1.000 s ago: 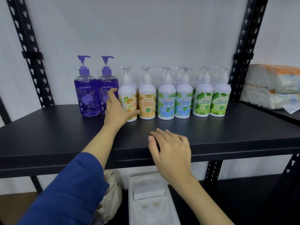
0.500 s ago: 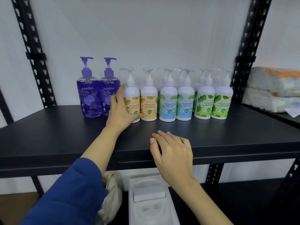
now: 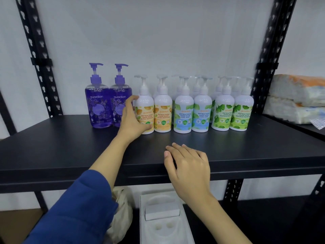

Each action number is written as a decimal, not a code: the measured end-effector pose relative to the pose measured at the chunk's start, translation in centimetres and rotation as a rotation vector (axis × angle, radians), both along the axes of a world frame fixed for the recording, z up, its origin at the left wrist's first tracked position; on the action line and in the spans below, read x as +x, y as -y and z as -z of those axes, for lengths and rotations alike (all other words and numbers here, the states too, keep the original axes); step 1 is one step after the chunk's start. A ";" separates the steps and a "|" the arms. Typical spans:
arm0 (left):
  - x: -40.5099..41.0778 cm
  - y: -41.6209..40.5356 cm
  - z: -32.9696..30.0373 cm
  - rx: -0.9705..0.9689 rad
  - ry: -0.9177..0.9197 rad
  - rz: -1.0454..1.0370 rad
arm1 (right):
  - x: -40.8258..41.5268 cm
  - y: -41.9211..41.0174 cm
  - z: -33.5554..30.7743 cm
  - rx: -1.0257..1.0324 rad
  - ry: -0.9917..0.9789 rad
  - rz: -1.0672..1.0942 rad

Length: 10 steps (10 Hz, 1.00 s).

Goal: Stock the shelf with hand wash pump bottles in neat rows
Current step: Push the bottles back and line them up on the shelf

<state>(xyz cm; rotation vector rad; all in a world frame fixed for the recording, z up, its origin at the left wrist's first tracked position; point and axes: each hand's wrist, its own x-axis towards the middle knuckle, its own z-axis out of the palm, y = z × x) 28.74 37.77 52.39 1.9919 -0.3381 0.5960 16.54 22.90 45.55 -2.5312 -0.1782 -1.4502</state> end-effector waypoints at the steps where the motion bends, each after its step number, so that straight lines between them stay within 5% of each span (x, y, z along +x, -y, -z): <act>1: -0.2 0.4 0.1 0.053 0.014 -0.049 | 0.0 0.0 0.0 0.000 -0.002 0.002; 10: -0.1 0.2 -0.2 0.049 -0.029 0.011 | 0.0 0.0 0.1 0.014 -0.013 -0.004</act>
